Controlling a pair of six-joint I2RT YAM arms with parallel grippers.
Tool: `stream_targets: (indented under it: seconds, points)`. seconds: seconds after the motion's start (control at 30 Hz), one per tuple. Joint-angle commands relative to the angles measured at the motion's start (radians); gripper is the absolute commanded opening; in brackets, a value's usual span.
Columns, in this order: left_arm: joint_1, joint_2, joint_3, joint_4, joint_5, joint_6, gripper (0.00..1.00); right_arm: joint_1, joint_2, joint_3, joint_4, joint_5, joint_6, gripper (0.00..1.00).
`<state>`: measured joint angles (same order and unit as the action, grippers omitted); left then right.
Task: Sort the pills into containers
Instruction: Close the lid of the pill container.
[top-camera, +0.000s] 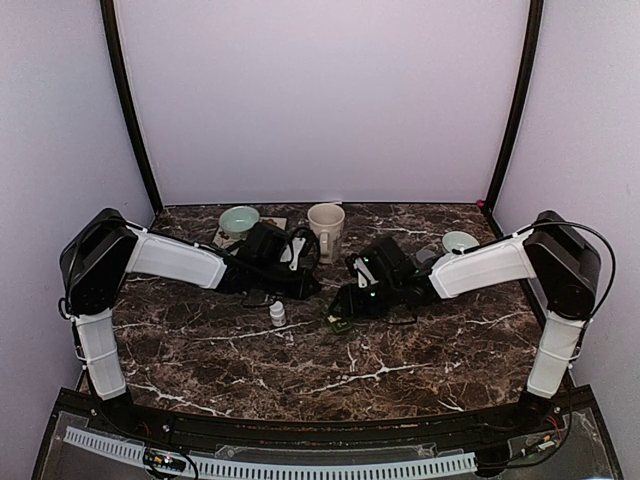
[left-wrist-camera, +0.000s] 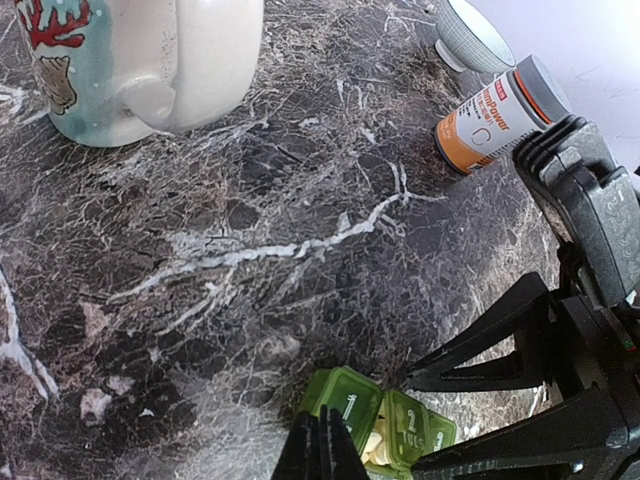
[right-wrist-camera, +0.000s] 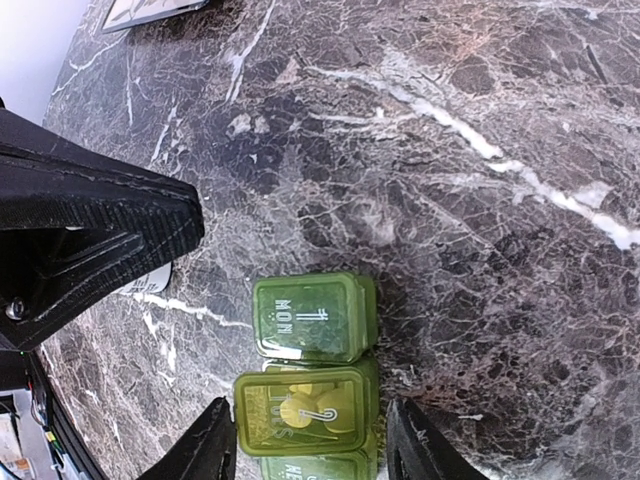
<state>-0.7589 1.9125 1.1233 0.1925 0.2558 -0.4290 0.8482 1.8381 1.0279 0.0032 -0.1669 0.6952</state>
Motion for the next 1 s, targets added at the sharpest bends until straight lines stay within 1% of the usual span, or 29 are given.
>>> stream_targets:
  seconds: [0.0,0.53,0.97]
  points:
    - [0.004,-0.004,0.009,0.002,0.018,0.012,0.0,-0.007,0.018,-0.017,0.031,-0.015,0.017,0.51]
    - [0.005,-0.003,0.011,0.006,0.022,0.009,0.0,-0.015,0.057,-0.006,0.03,-0.036,0.013,0.5]
    - [0.004,0.0,0.011,0.008,0.029,0.006,0.0,-0.024,0.099,0.004,0.006,-0.062,0.007,0.46]
